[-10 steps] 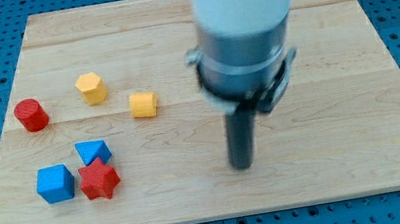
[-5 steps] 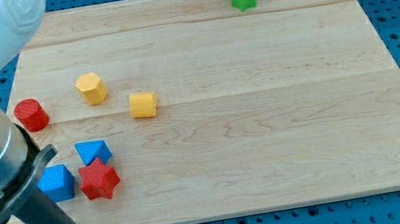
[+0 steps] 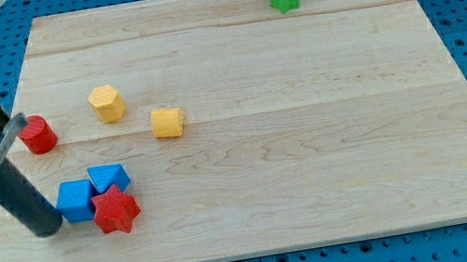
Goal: Move the blue cube into a blue triangle
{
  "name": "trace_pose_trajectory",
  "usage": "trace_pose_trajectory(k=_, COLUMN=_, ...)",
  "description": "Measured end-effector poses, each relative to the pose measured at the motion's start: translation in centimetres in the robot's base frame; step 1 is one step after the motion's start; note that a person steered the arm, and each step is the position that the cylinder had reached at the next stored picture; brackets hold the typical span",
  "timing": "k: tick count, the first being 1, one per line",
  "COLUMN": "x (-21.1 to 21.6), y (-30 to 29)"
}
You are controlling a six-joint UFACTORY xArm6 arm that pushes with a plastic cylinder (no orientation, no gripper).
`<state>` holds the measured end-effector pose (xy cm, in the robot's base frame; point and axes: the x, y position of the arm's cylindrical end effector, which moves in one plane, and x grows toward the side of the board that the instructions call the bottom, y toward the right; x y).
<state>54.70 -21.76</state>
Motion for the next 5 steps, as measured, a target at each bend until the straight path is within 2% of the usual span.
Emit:
trace_pose_trajectory(k=1, x=-1.8, y=0.0)
trace_pose_trajectory(k=4, x=-1.5, y=7.6)
trace_pose_trajectory(k=5, x=-1.8, y=13.5)
